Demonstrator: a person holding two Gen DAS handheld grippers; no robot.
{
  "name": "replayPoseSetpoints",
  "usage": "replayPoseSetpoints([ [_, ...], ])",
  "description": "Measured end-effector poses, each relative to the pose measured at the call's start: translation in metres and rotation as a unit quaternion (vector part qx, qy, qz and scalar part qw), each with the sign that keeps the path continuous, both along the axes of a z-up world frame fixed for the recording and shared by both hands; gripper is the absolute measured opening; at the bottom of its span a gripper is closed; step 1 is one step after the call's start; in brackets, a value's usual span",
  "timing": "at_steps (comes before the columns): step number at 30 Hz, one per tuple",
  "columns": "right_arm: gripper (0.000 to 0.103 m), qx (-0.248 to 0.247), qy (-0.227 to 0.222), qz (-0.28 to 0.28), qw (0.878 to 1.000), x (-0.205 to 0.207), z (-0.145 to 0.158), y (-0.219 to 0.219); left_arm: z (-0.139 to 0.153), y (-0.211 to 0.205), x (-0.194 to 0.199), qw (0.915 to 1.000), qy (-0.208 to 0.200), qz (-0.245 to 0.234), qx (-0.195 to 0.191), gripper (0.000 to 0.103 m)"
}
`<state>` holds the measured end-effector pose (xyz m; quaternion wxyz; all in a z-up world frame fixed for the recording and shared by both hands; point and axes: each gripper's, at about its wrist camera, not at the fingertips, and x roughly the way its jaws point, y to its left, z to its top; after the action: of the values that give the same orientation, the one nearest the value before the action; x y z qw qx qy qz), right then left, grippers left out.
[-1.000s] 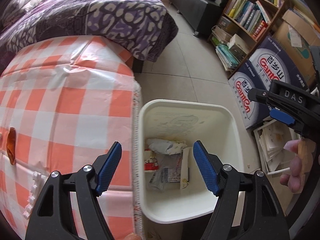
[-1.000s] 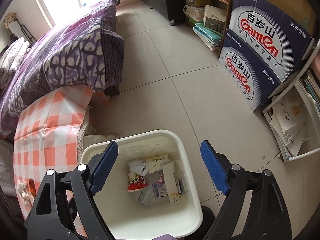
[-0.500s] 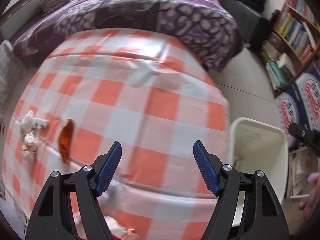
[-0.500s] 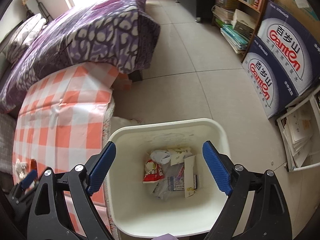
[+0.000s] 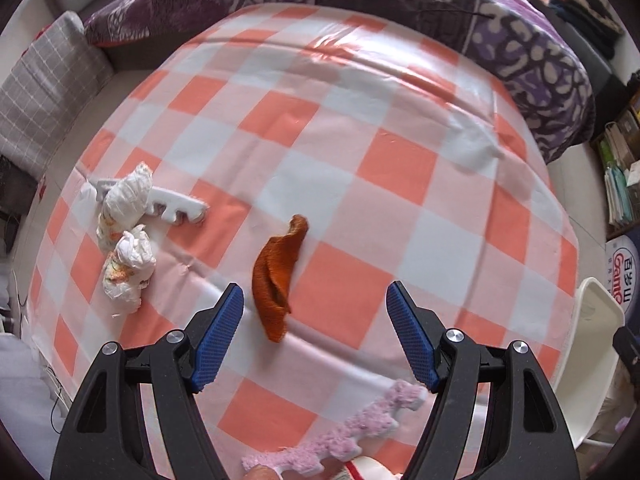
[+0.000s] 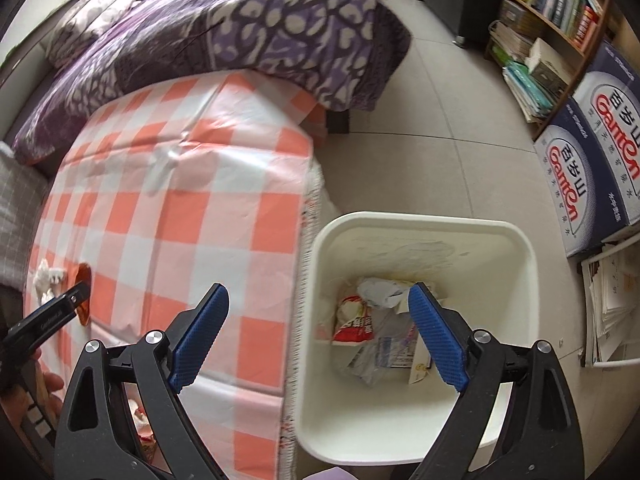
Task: Collect trash
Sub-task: 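Move both tools back over the table toward the orange peel, then grasp the orange peel with the left tool while the right grasps the pink foam strip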
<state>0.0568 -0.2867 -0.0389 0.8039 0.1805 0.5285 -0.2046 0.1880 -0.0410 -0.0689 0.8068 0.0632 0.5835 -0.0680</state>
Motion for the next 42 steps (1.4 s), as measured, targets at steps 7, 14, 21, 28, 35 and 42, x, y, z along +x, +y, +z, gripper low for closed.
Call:
replayPoseSetpoints([
  [7, 0.087, 0.011, 0.015, 0.051, 0.999, 0.013, -0.012, 0.044, -0.015, 0.016, 0.009, 0.9998, 0.021, 0.005, -0.002, 0.065],
  [14, 0.088, 0.039, 0.027, 0.094, 0.994, 0.022, -0.026, 0.085, -0.029, 0.035, 0.016, 0.9980, 0.056, 0.014, -0.026, 0.033],
  [21, 0.087, 0.077, 0.034, 0.131, 0.988, 0.028, -0.035, 0.119, -0.018, 0.053, 0.010, 0.9983, 0.040, 0.013, -0.039, 0.019],
  [28, 0.083, 0.155, 0.059, 0.107, 0.980, 0.035, -0.053, 0.143, 0.033, 0.081, 0.006, 0.9963, -0.016, 0.031, -0.079, 0.019],
  [35, 0.075, 0.141, 0.072, 0.092, 0.983, 0.045, -0.060, 0.182, 0.073, 0.100, 0.002, 0.9912, -0.057, 0.044, -0.111, 0.019],
  [42, 0.015, 0.131, 0.081, 0.110, 0.982, 0.063, -0.062, 0.205, 0.090, 0.116, -0.002, 0.9885, -0.078, 0.050, -0.119, 0.019],
])
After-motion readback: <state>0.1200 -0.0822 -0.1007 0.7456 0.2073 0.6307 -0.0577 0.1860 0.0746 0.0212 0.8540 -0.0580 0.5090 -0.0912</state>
